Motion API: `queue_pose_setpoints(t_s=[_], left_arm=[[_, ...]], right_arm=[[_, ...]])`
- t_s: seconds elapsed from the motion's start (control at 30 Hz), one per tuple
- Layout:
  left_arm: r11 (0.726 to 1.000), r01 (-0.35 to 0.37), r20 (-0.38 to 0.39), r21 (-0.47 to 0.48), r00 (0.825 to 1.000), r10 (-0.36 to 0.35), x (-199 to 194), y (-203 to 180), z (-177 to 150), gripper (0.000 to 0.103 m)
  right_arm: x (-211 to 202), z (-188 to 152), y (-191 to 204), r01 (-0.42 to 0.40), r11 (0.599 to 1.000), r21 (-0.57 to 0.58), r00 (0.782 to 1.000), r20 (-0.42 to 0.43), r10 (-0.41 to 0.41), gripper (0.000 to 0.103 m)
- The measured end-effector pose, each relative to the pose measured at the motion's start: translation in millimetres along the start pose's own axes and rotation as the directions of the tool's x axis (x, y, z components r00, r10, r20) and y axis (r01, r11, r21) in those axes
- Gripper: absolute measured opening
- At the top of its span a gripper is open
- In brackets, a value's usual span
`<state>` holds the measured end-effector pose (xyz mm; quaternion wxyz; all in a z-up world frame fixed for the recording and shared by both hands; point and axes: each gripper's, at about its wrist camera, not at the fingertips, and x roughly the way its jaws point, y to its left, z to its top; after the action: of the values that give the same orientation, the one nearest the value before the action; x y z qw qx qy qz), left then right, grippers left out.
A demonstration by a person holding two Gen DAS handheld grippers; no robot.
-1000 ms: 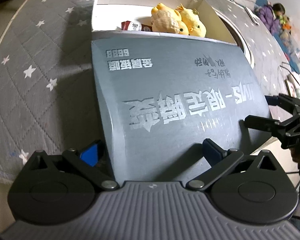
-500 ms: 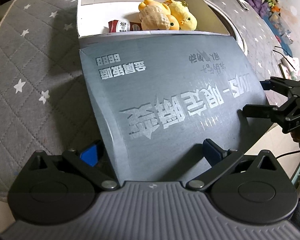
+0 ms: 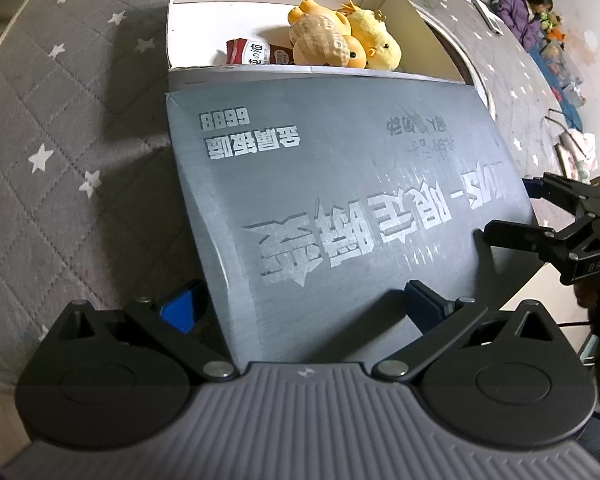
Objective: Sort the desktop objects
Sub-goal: 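Lower the grey lid over the white box opening with both grippers, then press the grey lid down onto the white box rim with both grippers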
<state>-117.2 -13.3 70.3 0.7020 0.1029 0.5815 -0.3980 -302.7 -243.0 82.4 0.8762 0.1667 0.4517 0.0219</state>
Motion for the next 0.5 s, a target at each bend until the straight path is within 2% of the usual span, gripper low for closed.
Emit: queue_pose_setpoints(t_s=[0.3, 0.5], left_arm=[[1.000, 0.019, 0.038, -0.004, 0.999, -0.018, -24, -4, -2, 0.103], [1.000, 0.022, 0.076, 0.013, 0.997, -0.023, -48, -10, 2, 0.103]], right_arm=[[-16, 0, 9, 0.002, 1.000, -0.016, 0.999, 0.042, -0.001, 0.103], [-30, 12, 14, 0.002, 1.000, -0.016, 0.997, 0.074, -0.001, 0.103]])
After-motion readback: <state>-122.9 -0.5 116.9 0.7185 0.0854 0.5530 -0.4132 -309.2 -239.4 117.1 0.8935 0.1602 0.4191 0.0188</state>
